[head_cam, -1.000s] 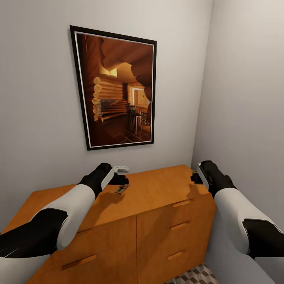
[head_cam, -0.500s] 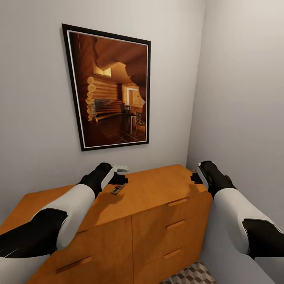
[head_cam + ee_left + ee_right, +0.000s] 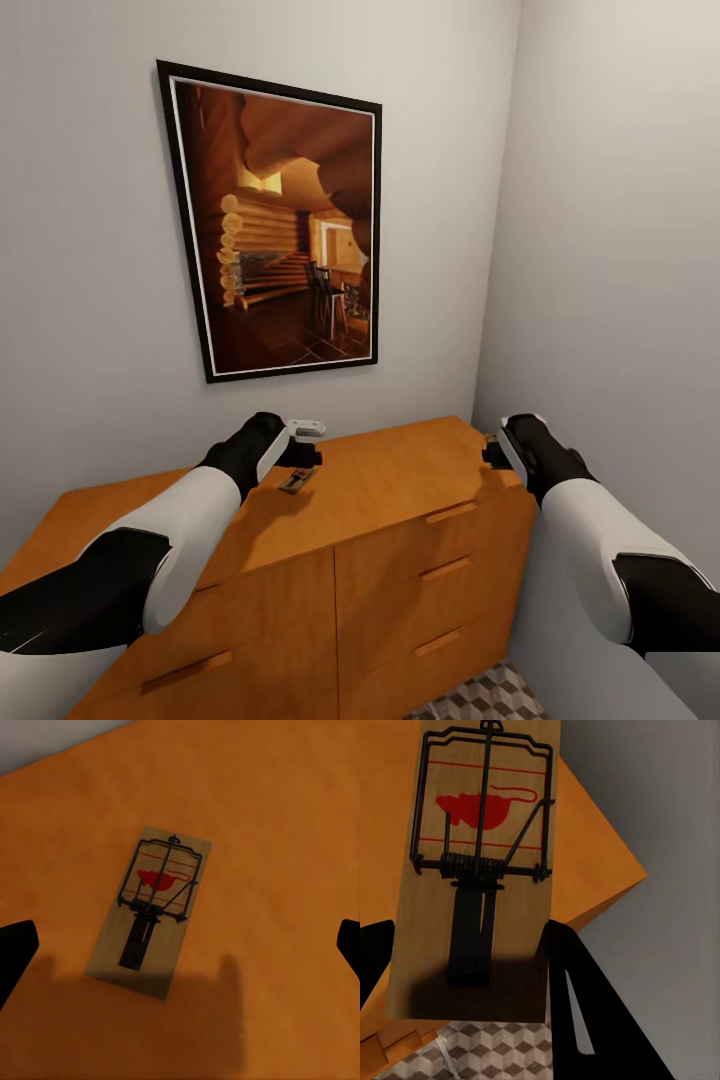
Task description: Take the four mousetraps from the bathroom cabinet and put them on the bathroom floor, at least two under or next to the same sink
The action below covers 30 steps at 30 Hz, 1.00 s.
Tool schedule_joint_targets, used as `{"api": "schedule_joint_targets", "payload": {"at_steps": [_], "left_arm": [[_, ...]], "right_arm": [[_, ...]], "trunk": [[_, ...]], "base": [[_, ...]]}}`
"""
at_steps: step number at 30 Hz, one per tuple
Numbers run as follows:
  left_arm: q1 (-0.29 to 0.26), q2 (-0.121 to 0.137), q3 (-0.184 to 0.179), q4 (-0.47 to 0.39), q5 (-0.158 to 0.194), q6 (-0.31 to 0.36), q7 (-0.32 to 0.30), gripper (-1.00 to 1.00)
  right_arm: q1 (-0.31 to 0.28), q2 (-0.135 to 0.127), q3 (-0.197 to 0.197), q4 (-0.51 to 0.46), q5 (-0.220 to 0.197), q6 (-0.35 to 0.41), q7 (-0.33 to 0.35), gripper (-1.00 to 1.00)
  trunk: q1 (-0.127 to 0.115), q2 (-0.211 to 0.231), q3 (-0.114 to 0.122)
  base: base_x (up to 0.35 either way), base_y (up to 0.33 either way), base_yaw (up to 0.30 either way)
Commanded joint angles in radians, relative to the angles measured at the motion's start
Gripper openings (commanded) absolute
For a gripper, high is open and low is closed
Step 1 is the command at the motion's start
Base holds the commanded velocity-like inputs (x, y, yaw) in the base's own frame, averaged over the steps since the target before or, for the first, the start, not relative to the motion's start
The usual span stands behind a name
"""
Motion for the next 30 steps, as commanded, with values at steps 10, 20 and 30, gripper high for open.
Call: {"api": "schedule_joint_targets", "payload": {"at_steps": [10, 20, 30], "left_arm": [[-0.001, 0.008, -0.009, 0.001, -0.013, 0.011, 0.002, 1.0], [-0.001, 0.008, -0.009, 0.006, -0.037, 0.011, -0.002, 1.0], [-0.001, 0.004, -0.008, 0.004, -0.037, 0.011, -0.003, 1.0]], "right_arm": [[0.0, 0.003, -0.005, 0.001, 0.006, 0.0, 0.01, -1.0], [0.0, 0.011, -0.004, 0.001, 0.005, 0.001, 0.013, -1.0], [-0.001, 0.018, -0.003, 0.0, 0.005, 0.001, 0.014, -1.0]], "trunk": [[0.0, -0.001, -0.001], [0.0, -0.001, -0.001], [0.0, -0.001, -0.001]], "base": [[0.0, 0.0, 0.0], [0.0, 0.0, 0.0], [0.0, 0.0, 0.0]]}}
